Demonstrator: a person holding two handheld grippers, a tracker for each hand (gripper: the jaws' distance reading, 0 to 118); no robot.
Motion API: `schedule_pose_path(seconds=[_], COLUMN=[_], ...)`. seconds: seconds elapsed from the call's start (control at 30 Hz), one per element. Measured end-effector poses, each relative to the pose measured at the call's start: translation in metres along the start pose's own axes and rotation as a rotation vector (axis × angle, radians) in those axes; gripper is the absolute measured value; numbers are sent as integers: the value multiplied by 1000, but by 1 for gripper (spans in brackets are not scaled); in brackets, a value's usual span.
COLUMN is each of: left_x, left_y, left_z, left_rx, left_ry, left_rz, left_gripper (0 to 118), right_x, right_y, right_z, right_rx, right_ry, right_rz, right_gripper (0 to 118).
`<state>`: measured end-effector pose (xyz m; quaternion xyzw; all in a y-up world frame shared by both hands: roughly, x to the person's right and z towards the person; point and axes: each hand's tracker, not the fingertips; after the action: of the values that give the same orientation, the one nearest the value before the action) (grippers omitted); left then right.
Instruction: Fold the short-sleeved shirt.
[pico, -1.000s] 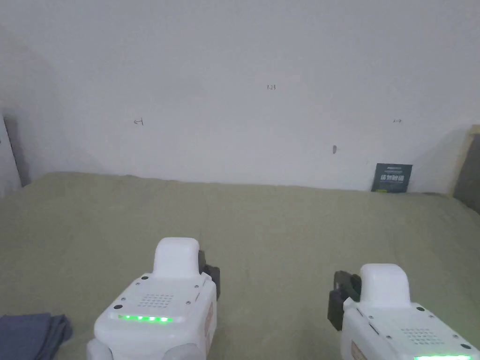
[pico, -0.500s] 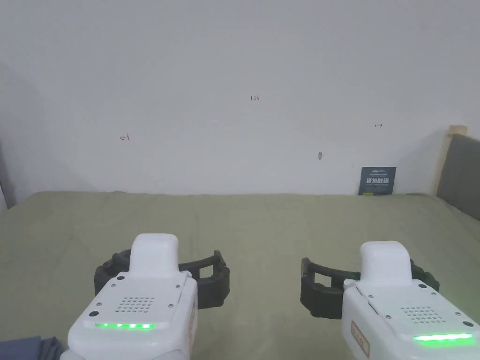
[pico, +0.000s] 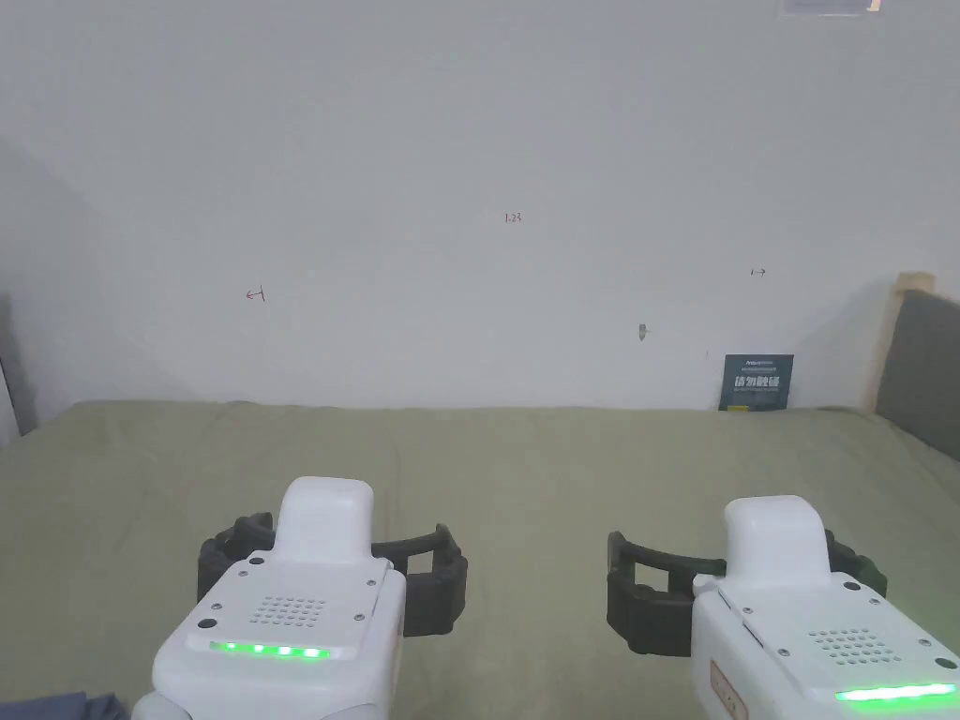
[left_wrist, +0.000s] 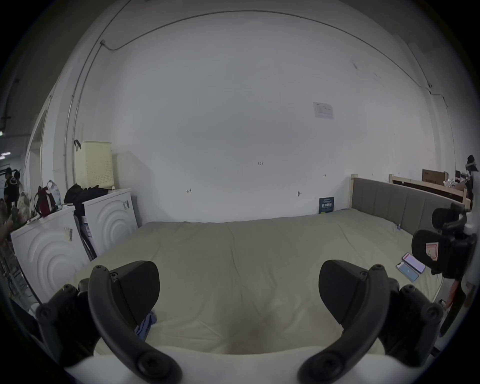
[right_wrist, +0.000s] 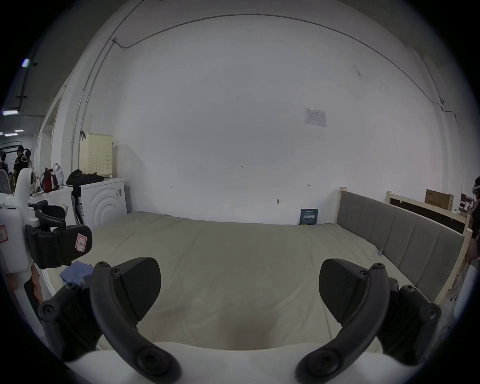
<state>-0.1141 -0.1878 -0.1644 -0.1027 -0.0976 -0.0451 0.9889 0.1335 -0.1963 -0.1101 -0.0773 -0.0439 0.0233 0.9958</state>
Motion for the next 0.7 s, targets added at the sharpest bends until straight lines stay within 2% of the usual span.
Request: schedule_pose_path(seconds=[0.13, 0.33, 0.57, 0.7], left_x=[-4, -22, -9, -6], left_y=[6, 15, 19, 19], left_z=[0, 7, 8, 8], left_rx=[-48, -12, -7, -5], left_ry=[7, -51, 12, -1], left_rz=[72, 165, 97, 80], left_gripper=[118, 118, 118, 118], right_x=[-1, 5, 5, 4], right_y=[-1, 4, 5, 5], right_z=[0, 1, 0, -1], right_rx=[-8, -4, -6, -10], right_ry=[4, 4, 10, 18], right_rz=[1, -13, -28, -29], right_gripper=[118, 118, 118, 118])
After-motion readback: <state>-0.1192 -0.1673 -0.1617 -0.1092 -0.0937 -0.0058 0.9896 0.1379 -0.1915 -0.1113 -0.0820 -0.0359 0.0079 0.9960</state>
